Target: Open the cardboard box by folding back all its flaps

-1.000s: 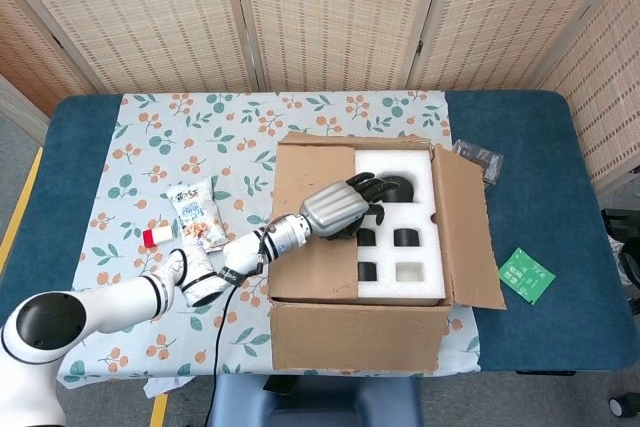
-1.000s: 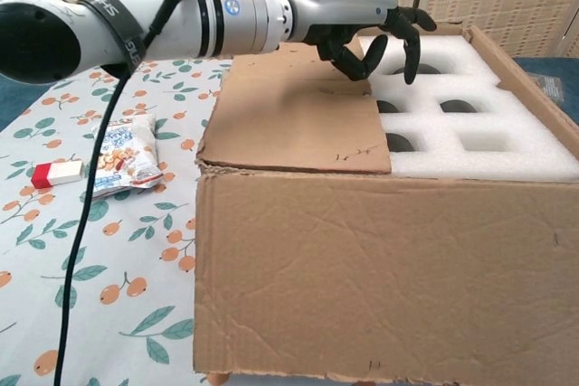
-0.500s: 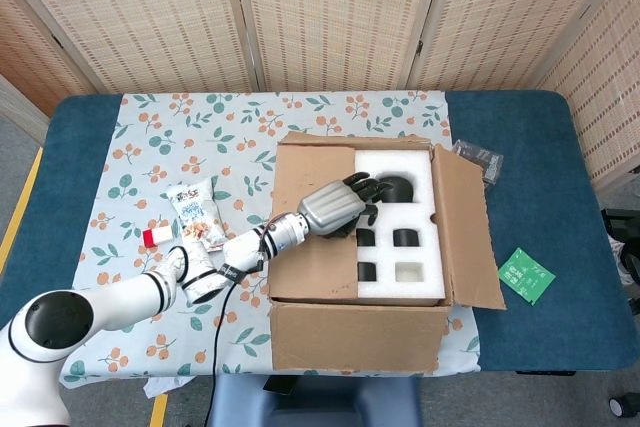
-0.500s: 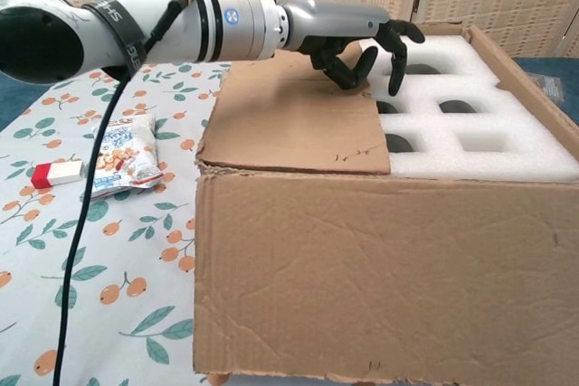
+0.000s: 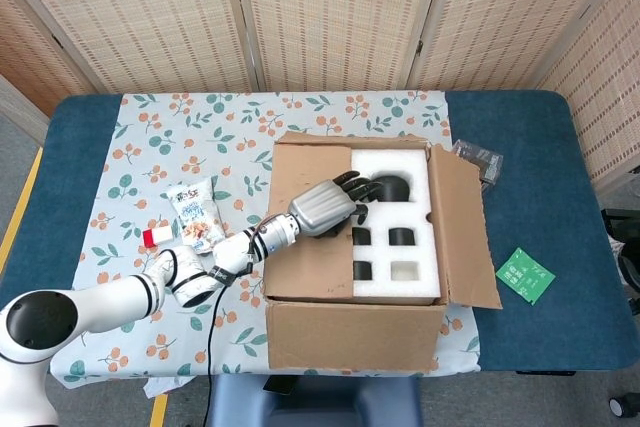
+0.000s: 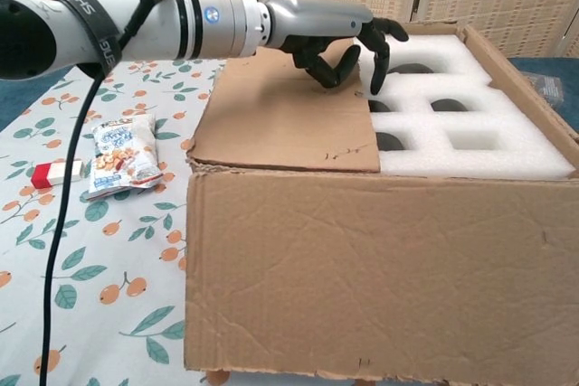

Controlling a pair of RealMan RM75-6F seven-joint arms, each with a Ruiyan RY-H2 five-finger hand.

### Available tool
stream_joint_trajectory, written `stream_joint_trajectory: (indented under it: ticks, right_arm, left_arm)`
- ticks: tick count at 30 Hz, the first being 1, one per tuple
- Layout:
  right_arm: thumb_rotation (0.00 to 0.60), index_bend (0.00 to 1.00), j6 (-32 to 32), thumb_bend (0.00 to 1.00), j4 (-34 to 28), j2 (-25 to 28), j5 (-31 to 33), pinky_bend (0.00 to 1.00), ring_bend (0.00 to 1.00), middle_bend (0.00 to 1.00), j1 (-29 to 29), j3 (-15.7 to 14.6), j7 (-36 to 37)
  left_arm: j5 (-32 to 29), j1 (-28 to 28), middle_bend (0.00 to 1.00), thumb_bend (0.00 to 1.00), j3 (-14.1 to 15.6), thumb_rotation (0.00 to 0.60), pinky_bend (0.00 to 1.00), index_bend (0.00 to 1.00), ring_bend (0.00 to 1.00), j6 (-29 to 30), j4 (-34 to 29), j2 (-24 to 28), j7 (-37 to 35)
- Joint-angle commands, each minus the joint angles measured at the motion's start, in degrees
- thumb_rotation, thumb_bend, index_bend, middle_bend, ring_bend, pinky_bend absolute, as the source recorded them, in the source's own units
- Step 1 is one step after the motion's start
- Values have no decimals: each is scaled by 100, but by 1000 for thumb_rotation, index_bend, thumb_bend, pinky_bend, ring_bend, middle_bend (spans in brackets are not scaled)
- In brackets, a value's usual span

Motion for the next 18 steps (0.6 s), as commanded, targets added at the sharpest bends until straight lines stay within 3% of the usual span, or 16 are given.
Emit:
stream_joint_trajectory:
  ticks: [1,18]
  right_arm:
    - [329,378,-7,425,-8,0,-6,0,0,0,4,-3,-15]
    - [328,378,-36,426,-44,7,-44,0,0,0,28,-24,-65]
  left_arm:
    - [-41,24,0,1000,-21,600,0,497,0,32,-38,35,50]
    - [-206,168,0,1000,23,600,0,503,0,130,-276,247,584]
